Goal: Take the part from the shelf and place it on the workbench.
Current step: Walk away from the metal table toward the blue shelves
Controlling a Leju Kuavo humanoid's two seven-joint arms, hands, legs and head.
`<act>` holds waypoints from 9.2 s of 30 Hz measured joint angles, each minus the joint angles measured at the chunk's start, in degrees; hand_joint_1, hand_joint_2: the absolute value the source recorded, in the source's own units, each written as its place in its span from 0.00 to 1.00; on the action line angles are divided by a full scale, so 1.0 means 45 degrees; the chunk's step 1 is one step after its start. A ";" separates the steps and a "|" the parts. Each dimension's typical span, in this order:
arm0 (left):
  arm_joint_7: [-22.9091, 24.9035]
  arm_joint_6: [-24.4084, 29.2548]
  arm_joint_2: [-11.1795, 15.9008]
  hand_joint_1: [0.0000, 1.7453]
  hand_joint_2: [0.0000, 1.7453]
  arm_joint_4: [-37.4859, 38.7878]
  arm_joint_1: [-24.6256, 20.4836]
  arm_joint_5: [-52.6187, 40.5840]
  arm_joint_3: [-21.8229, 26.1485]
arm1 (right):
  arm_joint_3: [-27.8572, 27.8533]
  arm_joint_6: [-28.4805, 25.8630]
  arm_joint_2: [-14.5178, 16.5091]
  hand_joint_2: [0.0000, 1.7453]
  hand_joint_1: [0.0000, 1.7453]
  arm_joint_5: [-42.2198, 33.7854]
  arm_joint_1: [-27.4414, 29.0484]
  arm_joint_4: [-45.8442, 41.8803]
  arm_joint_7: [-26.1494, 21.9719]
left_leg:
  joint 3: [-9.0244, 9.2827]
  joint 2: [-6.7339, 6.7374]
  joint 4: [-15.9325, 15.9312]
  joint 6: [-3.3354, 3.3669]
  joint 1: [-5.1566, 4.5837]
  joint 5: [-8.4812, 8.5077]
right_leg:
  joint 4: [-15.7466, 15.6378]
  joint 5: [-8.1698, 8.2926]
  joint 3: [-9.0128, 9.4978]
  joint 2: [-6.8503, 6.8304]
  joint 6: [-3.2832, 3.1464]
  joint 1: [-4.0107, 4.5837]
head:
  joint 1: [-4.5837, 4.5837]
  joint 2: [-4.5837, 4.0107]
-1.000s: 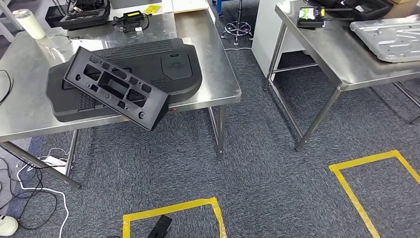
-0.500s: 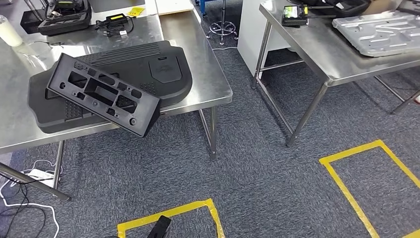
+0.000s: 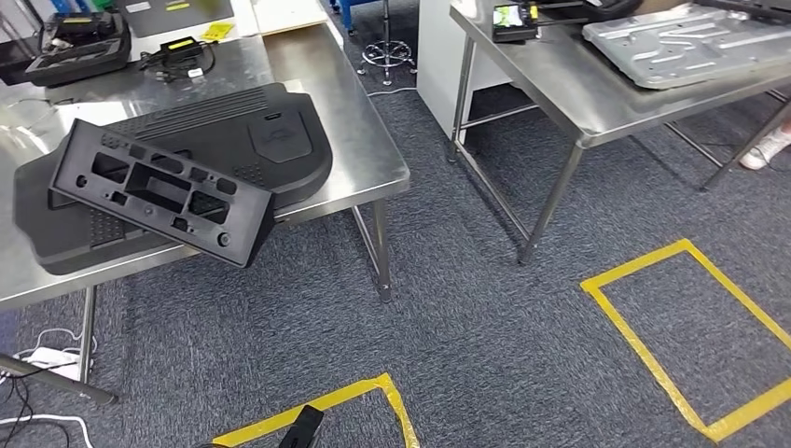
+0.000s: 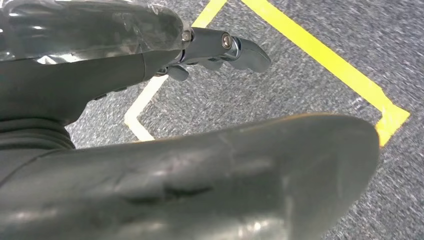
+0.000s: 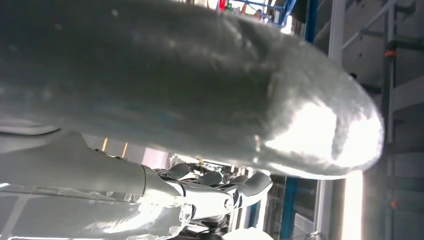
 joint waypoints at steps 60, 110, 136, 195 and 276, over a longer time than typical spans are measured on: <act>0.0061 -0.0099 -0.0062 0.00 0.00 0.0015 -0.0034 0.0087 0.0000 | 0.0010 -0.0002 0.0002 0.00 0.00 -0.0010 -0.0080 -0.0076 0.0006 | -0.0025 -0.0171 -0.0115 0.0059 0.0108 0.0145 | 0.0066 0.0044 -0.0075 0.0112 0.0157 -0.0064 | 0.0096 -0.0001; 0.0123 -0.0176 -0.0033 0.00 0.00 0.0019 -0.0121 -0.0004 0.0001 | 0.0017 -0.0004 0.0001 0.00 0.00 0.0238 -0.0077 -0.0172 0.0148 | 0.0021 -0.1079 -0.0483 0.0383 0.0169 0.0474 | 0.1393 -0.0763 -0.0680 0.0757 0.0330 -0.0099 | 0.0099 0.0000; 0.0081 -0.0178 -0.0033 0.00 0.00 0.0029 -0.0070 0.0074 0.0000 | 0.0019 0.0001 0.0006 0.00 0.00 0.0164 -0.0153 -0.0194 0.0181 | -0.0100 -0.1502 -0.0072 0.0138 0.0089 0.0193 | 0.0115 0.0154 -0.0156 0.1150 0.0130 -0.0139 | -0.0001 0.0002; 0.0217 -0.0249 -0.0028 0.00 0.00 0.0029 -0.0084 -0.0154 0.0000 | 0.0029 -0.0002 -0.0001 0.00 0.00 0.0210 0.0086 -0.0305 0.0226 | -0.1090 -0.0948 0.2667 -0.0213 0.0177 -0.0920 | 0.0145 0.0121 -0.0089 0.0731 -0.0064 -0.0152 | -0.0045 -0.0001; 0.0206 -0.0370 0.0021 0.00 0.00 0.0029 -0.0022 -0.0154 0.0000 | 0.0030 -0.0004 -0.0080 0.00 0.00 0.0106 0.0106 -0.0512 0.0395 | 0.0132 -0.0331 -0.0081 0.0012 0.0105 0.0010 | 0.0324 -0.0006 -0.0167 0.0026 0.0419 -0.0181 | 0.0125 0.0001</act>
